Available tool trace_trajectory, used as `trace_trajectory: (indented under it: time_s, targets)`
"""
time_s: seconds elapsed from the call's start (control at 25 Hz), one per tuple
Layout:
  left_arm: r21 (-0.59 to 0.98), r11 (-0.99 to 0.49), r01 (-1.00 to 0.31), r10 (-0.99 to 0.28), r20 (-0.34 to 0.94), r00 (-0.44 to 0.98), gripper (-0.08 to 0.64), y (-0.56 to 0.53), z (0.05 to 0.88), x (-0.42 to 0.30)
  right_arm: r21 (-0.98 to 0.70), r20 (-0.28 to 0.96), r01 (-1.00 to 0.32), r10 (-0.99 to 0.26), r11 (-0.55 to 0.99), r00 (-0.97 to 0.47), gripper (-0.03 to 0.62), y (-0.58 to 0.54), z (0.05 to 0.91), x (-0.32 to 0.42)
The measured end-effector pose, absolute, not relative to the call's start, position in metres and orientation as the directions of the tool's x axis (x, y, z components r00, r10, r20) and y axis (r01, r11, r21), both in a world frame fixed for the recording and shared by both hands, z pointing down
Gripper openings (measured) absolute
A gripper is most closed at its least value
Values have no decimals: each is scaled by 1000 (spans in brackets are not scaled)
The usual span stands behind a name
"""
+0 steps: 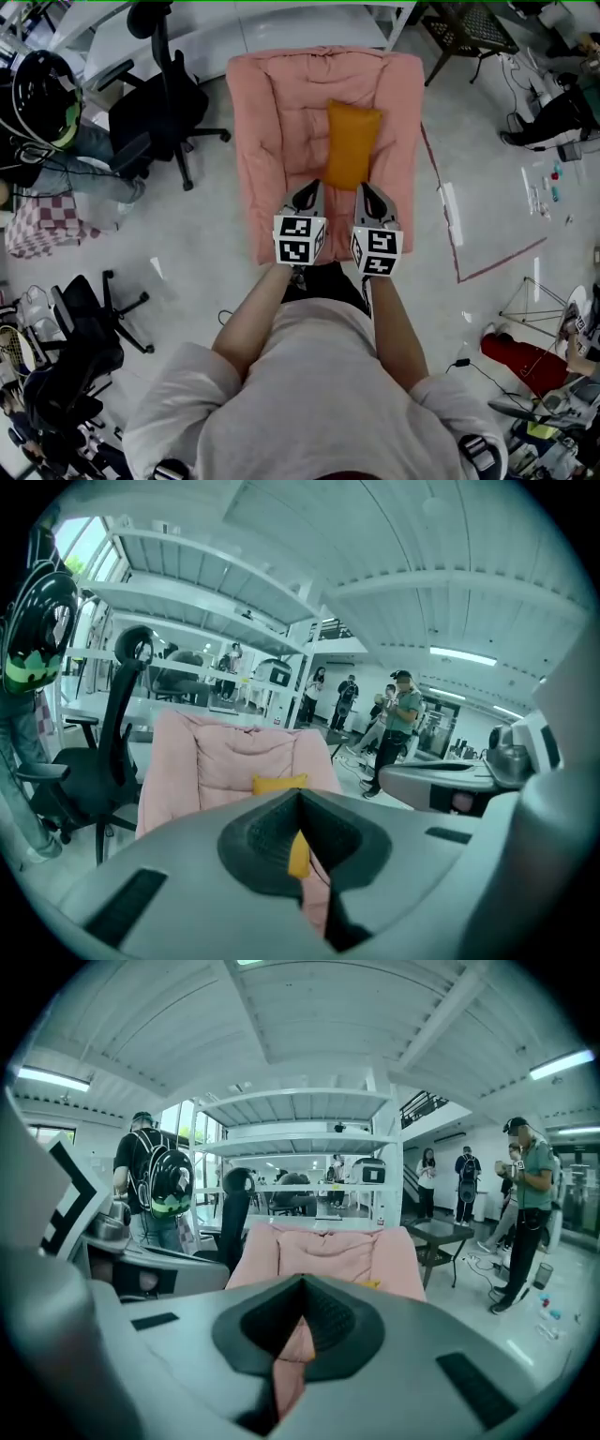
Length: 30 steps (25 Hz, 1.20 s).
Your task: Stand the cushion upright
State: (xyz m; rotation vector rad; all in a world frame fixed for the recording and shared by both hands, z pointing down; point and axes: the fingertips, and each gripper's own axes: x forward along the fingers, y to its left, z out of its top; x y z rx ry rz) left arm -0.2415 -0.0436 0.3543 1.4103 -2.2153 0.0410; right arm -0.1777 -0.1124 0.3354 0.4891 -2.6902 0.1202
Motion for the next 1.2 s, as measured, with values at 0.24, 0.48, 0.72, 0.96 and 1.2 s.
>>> trace_trajectory:
  time_s: [0.24, 0.48, 0.72, 0.96, 1.2]
  targets:
    - [253, 438, -862, -855, 412, -314, 14, -18, 321, -217, 46, 352, -353, -346, 935, -870, 8, -90, 293, -161]
    - [294, 436, -850, -873, 367, -321, 14, 13, 287, -189, 90, 288, -353, -364, 931, -886, 8, -63, 246, -132]
    - [299, 439, -847, -881, 327, -342, 14, 42, 268, -172, 145, 274, -332, -360, 932, -892, 8, -36, 223, -120]
    - [277, 471, -838, -866, 325, -380, 14, 38, 261, -138, 174, 250, -273, -310, 946, -917, 8, -40, 207, -89]
    - [242, 556, -795, -824, 288, -488, 14, 45, 241, -107, 157, 222, -227, -258, 961, -940, 8, -46, 188, -43]
